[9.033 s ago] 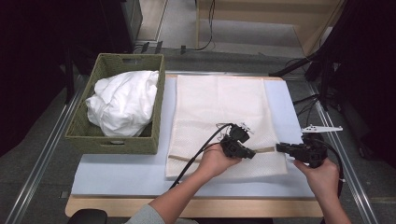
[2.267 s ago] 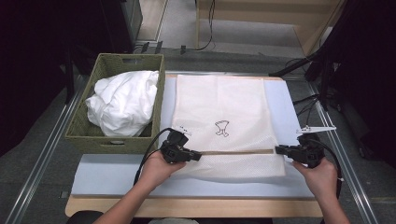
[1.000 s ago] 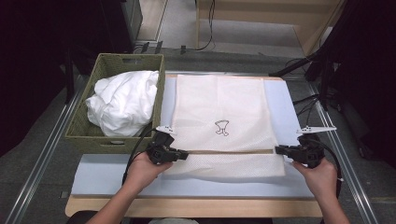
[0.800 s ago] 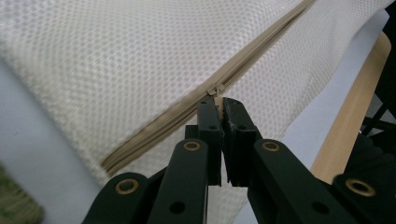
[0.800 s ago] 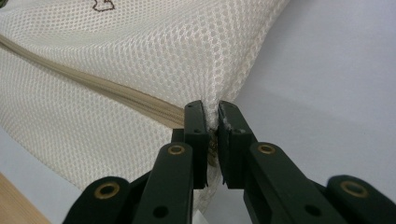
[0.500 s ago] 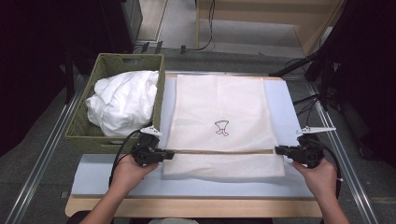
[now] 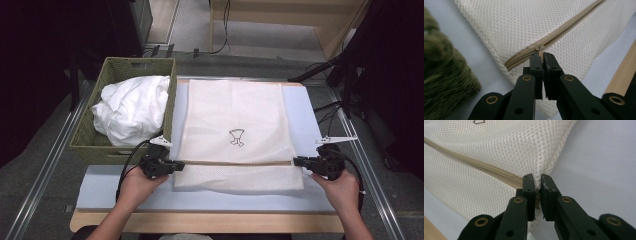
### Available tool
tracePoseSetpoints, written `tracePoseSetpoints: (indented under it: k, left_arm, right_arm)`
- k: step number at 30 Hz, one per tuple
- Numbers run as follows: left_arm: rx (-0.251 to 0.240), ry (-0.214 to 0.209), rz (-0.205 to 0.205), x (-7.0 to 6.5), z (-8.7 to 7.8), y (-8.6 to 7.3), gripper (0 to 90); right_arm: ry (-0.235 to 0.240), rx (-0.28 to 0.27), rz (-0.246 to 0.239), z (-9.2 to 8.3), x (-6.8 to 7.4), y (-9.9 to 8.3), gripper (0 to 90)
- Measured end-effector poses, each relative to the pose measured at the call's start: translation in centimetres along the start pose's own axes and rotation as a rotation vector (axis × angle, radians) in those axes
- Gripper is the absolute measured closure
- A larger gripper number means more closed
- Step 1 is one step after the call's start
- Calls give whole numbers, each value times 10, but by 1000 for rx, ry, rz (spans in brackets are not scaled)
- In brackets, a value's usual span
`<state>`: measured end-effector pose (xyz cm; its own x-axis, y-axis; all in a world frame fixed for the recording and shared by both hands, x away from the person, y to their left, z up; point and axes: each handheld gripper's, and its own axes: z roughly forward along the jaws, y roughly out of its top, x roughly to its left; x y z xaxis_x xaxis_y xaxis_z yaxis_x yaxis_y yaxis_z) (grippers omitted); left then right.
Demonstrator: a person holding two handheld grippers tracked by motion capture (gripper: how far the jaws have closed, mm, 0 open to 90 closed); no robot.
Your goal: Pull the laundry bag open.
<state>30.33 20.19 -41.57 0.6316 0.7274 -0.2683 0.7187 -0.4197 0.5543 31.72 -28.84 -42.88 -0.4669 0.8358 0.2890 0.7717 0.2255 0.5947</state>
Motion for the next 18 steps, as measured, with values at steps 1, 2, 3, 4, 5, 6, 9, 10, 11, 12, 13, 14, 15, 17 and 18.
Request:
tracePoseSetpoints:
  k: [1, 2, 3, 4, 5, 6, 9, 10, 11, 12, 13, 14, 15, 17, 18]
  left_arm:
    - [2, 7, 1, 0, -1, -1, 876]
    - [1, 16, -4, 1, -2, -2, 876]
    - [-1, 29, -6, 2, -4, -3, 876]
    - [5, 38, -3, 3, -6, -5, 875]
    - [7, 48, 0, 3, -6, -7, 875]
    - [10, 48, 0, 3, -6, -8, 875]
    - [36, 66, 16, 1, 0, -11, 875]
    - [46, 71, 22, 1, 2, -11, 875]
    - [53, 72, 21, 1, 4, -11, 875]
    - [54, 73, 18, 1, 6, -12, 875]
    - [59, 74, 21, 2, 7, -12, 875]
    - [61, 72, 20, 2, 7, -12, 875]
    - [62, 72, 19, 2, 7, -12, 874]
    - [63, 71, 19, 2, 8, -13, 874]
    - [60, 69, 13, 1, 9, -13, 874]
  right_arm:
    - [-3, 2, -3, 0, -1, 0, 846]
    - [-7, 5, -2, 0, -2, -1, 846]
    - [-9, -1, -1, 0, -3, -1, 846]
    - [-21, 0, -9, -1, -4, -2, 845]
    - [-23, -10, -18, 0, -6, -2, 845]
    - [-19, -13, -25, 0, -7, -3, 845]
    - [-22, 4, -33, 5, -7, -4, 845]
    - [-21, 4, -27, 6, -6, -5, 845]
    - [-24, 9, -25, 7, -6, -5, 845]
    - [-24, 10, -24, 8, -6, -6, 845]
    - [-25, 14, -24, 9, -6, -6, 844]
    - [-23, 22, -26, 11, -6, -7, 844]
    - [-22, 25, -22, 12, -7, -7, 842]
    - [-17, 46, -20, 16, -7, -8, 842]
    - [-14, 54, -17, 18, -7, -9, 841]
